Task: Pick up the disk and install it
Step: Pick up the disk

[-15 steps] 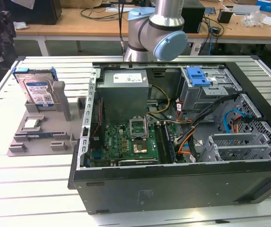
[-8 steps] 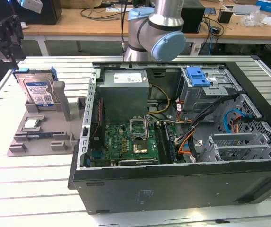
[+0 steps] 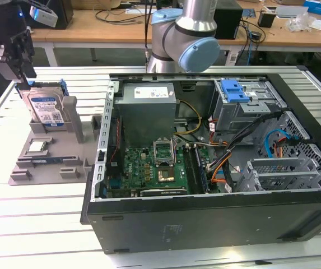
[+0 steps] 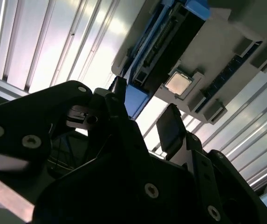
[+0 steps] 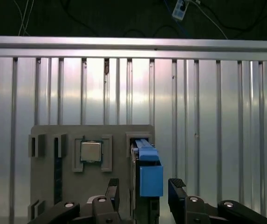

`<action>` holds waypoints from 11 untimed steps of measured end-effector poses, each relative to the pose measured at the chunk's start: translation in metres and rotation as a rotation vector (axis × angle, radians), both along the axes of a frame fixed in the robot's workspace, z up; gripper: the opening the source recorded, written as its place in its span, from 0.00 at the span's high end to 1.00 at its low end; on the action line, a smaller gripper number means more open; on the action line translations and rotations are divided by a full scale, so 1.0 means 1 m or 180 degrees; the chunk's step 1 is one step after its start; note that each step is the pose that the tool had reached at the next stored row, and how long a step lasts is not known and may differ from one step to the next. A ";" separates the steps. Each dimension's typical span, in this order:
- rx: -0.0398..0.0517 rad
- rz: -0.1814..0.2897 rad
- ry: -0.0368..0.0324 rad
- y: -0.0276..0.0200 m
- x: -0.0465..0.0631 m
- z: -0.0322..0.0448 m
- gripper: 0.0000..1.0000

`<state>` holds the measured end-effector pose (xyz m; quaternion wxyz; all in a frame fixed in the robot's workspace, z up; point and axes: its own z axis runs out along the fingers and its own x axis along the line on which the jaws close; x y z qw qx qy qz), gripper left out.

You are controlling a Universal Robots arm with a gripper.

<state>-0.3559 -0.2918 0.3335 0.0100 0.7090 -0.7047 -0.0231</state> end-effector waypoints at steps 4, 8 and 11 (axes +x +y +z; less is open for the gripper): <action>-0.0004 0.0016 0.0000 0.0024 0.000 -0.0086 0.46; -0.0017 0.0034 0.0001 0.0028 0.000 -0.0167 0.46; -0.0039 0.0049 0.0001 0.0033 0.001 -0.0225 0.46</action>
